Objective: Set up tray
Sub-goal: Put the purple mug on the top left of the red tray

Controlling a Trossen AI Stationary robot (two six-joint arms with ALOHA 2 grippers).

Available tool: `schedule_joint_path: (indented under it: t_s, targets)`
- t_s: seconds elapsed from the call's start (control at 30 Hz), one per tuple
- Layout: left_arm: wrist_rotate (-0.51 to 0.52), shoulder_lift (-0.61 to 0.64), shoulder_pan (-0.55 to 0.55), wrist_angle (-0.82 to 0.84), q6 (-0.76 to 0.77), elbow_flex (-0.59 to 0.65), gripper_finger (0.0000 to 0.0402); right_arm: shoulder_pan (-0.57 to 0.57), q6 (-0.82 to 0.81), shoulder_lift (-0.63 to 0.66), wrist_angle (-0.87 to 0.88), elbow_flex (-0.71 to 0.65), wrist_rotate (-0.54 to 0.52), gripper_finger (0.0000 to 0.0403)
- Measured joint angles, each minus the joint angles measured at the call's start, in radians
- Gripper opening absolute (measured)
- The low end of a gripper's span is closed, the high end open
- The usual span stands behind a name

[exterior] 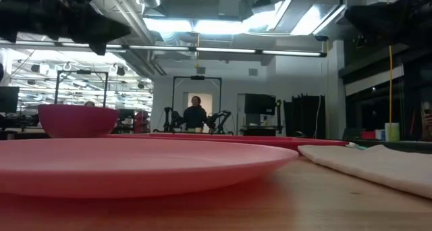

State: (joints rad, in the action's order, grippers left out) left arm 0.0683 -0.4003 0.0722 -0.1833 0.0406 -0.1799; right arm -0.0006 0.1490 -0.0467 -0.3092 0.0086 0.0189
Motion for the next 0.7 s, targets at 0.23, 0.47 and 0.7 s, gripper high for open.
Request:
schedule_joint_path:
  t_s: [0.23,0.47,0.7]
  targets:
    - [-0.015,-0.144,-0.043,0.117,0.002,-0.146,0.0003,0.000,-0.013,0.000,0.000,0.000,0.000,0.0067]
    - [0.002,-0.252,-0.124,0.257,0.023,-0.269,0.0003,0.000,-0.039,0.000,0.000,0.000,0.000,0.0067]
    - [0.131,-0.402,-0.269,0.538,0.109,-0.474,0.0003,0.000,-0.117,0.000,0.009,0.000,0.001,0.0067]
